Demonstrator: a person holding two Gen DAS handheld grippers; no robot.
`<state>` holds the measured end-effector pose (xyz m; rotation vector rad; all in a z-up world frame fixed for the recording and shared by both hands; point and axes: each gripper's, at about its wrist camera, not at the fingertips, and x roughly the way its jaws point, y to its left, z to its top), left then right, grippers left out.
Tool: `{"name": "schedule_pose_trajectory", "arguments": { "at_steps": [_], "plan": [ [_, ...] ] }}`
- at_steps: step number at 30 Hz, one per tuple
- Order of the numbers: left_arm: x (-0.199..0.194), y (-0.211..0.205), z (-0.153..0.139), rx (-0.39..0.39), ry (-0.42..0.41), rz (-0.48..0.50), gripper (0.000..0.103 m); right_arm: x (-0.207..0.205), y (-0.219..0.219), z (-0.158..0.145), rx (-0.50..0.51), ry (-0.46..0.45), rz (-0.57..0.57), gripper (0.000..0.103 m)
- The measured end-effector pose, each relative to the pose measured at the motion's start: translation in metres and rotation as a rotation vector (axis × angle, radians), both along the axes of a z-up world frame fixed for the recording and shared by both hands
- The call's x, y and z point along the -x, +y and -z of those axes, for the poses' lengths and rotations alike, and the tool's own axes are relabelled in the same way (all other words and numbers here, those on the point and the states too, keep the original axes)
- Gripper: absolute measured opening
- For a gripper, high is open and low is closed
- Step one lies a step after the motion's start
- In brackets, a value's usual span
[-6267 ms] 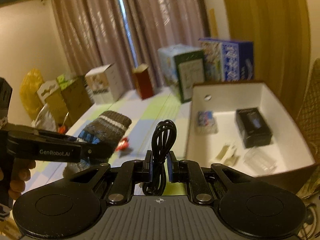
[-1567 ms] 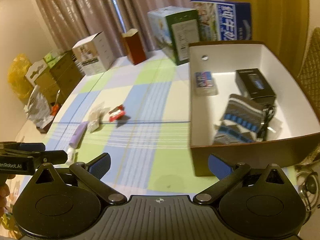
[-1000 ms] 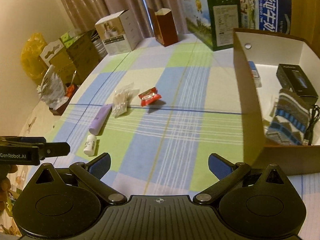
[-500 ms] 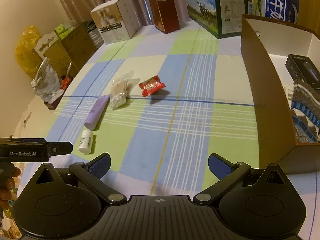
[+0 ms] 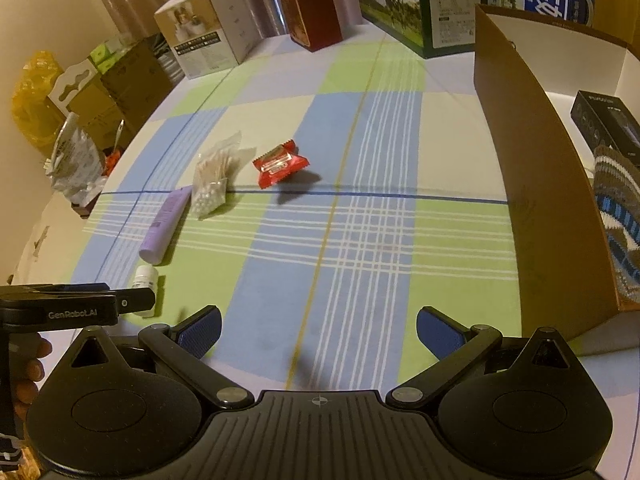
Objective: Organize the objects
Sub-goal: 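Lower the left tool onto the white pill bottle and close it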
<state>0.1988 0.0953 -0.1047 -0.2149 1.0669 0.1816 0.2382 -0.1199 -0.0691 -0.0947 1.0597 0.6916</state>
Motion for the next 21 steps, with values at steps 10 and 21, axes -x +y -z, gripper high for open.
{"name": "schedule_pose_trajectory", "arguments": {
  "at_steps": [10, 21],
  "plan": [
    [-0.016, 0.001, 0.017, -0.013, 0.031, 0.0, 0.041, -0.01, 0.001, 0.01, 0.014, 0.023, 0.008, 0.101],
    [-0.011, 0.004, 0.022, -0.042, 0.025, 0.017, 0.022, -0.022, 0.017, 0.011, 0.023, -0.004, -0.034, 0.101]
  ]
}}
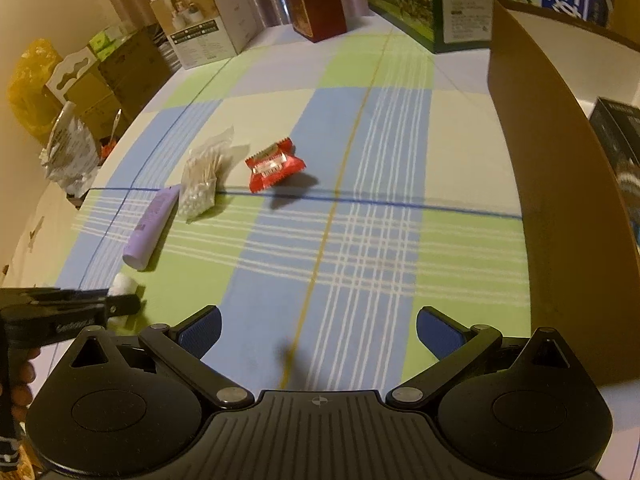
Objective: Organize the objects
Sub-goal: 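Lower the left tool onto the white pill bottle and close it, then close the right tool on the red candy packet while the left holds the pill bottle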
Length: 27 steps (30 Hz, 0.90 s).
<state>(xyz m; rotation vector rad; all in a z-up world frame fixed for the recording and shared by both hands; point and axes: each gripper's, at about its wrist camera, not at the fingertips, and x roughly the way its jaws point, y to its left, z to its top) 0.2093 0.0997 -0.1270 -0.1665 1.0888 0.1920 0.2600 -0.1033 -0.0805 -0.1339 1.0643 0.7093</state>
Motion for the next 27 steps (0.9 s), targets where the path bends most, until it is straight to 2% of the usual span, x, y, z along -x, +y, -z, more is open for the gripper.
{"name": "schedule_pose_trajectory", "arguments": {
  "at_steps": [7, 12, 14, 19, 24, 27],
  "plan": [
    [0.016, 0.021, -0.011, -0.006, -0.012, -0.04, 0.022, -0.017, 0.024, -0.006, -0.013, -0.075, -0.058, 0.101],
    [0.016, 0.042, -0.025, -0.021, -0.051, -0.095, 0.022, -0.033, 0.057, -0.009, -0.029, -0.153, -0.129, 0.1],
    [0.012, 0.048, -0.031, -0.028, -0.07, -0.109, 0.022, -0.041, 0.071, -0.007, -0.034, -0.182, -0.163, 0.087],
    [-0.004, 0.059, -0.04, -0.036, -0.108, -0.124, 0.022, -0.06, 0.103, 0.005, -0.028, -0.205, -0.232, 0.075],
    [-0.021, 0.062, -0.042, -0.038, -0.128, -0.119, 0.022, -0.073, 0.125, 0.027, 0.019, -0.185, -0.266, 0.064],
    [-0.029, 0.064, -0.041, -0.038, -0.13, -0.117, 0.022, -0.078, 0.132, 0.039, 0.051, -0.172, -0.269, 0.052]
  ]
}}
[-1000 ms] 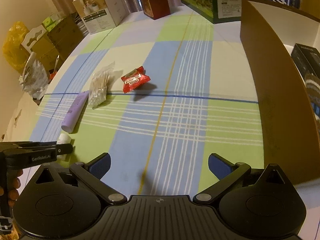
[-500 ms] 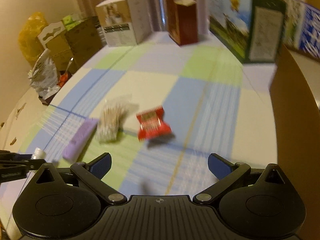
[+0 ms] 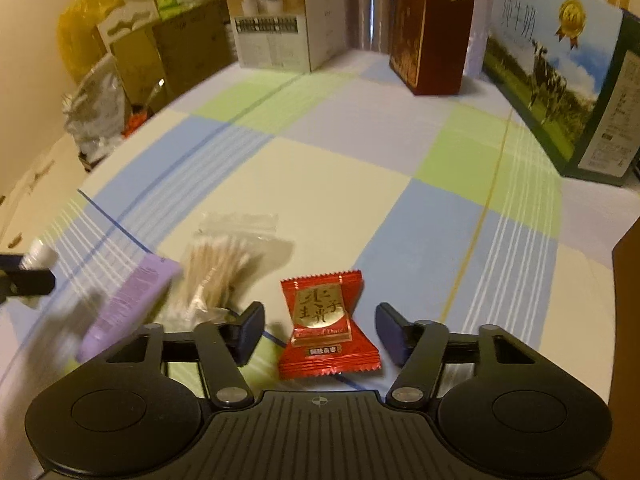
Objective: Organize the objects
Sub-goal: 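Close the right tool on the red candy packet while the left holds the pill bottle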
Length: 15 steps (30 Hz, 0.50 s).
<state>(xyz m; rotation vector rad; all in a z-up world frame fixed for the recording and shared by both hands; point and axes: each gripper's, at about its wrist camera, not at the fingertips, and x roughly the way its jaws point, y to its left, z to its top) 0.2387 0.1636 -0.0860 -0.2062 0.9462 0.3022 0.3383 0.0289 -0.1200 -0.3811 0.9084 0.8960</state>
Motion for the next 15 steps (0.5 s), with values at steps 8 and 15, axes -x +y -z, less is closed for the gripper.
{"name": "schedule_pose_trajectory", "arguments": {
  "at_steps": [8, 15],
  "plan": [
    [-0.017, -0.003, 0.001, 0.001, -0.01, 0.019, 0.022, 0.003, -0.005, 0.002, -0.005, -0.007, -0.015, 0.031],
    [-0.022, -0.019, -0.006, 0.006, -0.024, 0.065, 0.022, 0.017, -0.024, -0.025, -0.081, -0.011, 0.007, 0.031]
  ]
}}
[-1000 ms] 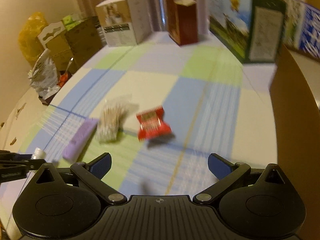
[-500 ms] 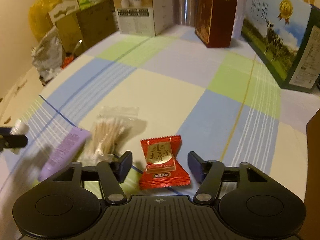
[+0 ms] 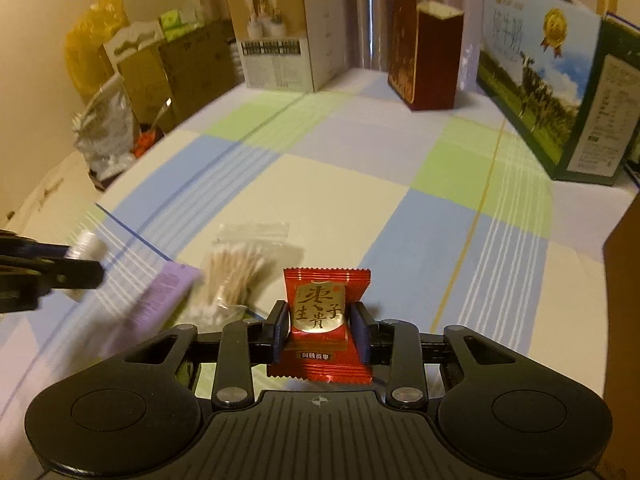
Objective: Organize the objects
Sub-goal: 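Close the right tool on the red candy packet while the left holds the pill bottle, then carry the pill bottle and red candy packet over the cardboard box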
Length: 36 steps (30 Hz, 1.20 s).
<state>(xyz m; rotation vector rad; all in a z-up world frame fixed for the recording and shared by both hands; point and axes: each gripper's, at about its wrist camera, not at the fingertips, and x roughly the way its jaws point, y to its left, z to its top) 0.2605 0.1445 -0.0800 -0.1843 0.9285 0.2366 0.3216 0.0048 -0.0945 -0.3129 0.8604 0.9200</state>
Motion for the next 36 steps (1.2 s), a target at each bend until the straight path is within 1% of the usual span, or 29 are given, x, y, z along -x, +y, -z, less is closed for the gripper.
{"name": "schedule_pose_trajectory", "arguments": {
  "at_steps": [9, 14, 18, 25, 31, 36],
  "plan": [
    [-0.002, -0.034, -0.027, -0.005, -0.06, 0.093, 0.022, 0.022, -0.046, -0.046, -0.107, 0.008, 0.068, 0.031],
    [0.0, -0.063, -0.043, 0.001, -0.092, 0.164, 0.022, 0.033, -0.078, -0.066, -0.158, 0.011, 0.116, 0.031],
    [0.003, -0.091, -0.055, 0.018, -0.119, 0.239, 0.022, 0.043, -0.109, -0.081, -0.197, 0.003, 0.169, 0.031],
    [-0.001, -0.155, -0.073, 0.053, -0.159, 0.392, 0.022, 0.046, -0.173, -0.106, -0.237, -0.032, 0.284, 0.031],
    [-0.017, -0.222, -0.081, 0.08, -0.181, 0.516, 0.022, 0.033, -0.238, -0.121, -0.244, -0.063, 0.407, 0.031],
    [-0.032, -0.272, -0.086, 0.105, -0.192, 0.583, 0.022, 0.017, -0.284, -0.126, -0.239, -0.076, 0.478, 0.031]
  ]
}}
